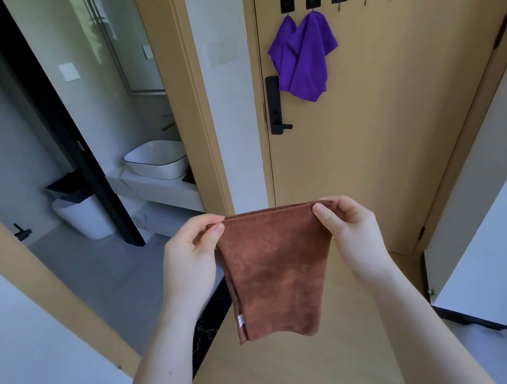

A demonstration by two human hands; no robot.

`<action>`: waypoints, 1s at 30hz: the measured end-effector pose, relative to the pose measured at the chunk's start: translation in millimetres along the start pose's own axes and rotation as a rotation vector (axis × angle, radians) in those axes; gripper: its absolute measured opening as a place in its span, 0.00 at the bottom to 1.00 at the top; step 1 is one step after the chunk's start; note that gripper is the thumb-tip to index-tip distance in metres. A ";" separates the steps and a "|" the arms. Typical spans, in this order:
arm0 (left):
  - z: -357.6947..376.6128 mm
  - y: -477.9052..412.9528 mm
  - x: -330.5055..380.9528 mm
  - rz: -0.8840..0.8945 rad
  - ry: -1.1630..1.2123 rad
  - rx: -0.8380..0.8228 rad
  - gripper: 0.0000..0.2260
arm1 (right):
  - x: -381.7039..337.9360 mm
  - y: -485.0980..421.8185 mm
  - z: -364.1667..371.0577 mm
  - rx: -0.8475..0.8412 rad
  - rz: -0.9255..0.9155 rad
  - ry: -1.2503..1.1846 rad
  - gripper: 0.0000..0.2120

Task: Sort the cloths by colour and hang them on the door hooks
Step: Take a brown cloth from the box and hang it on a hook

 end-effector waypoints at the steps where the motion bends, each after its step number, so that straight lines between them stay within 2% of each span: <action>1: 0.9 -10.3 -3.9 -0.002 0.006 -0.010 0.10 | 1.6 -6.7 4.2 0.012 -0.001 0.000 0.04; 16: 46.6 -123.3 -38.2 0.021 0.073 -0.090 0.08 | 17.2 -98.1 15.6 0.132 -0.018 0.065 0.04; 24: 107.3 -172.7 -45.7 0.017 0.102 -0.128 0.09 | 40.0 -166.5 -7.3 0.134 0.008 0.042 0.04; 30: 163.3 -216.4 -42.3 -0.002 0.130 -0.098 0.11 | 52.7 -235.7 -31.5 0.112 0.018 0.039 0.05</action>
Point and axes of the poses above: each hand's wrist, its own y-axis away from the middle knuckle, its own z-axis out of the palm, x = y × z, the point moved 7 cm from there along -y, towards the middle knuckle
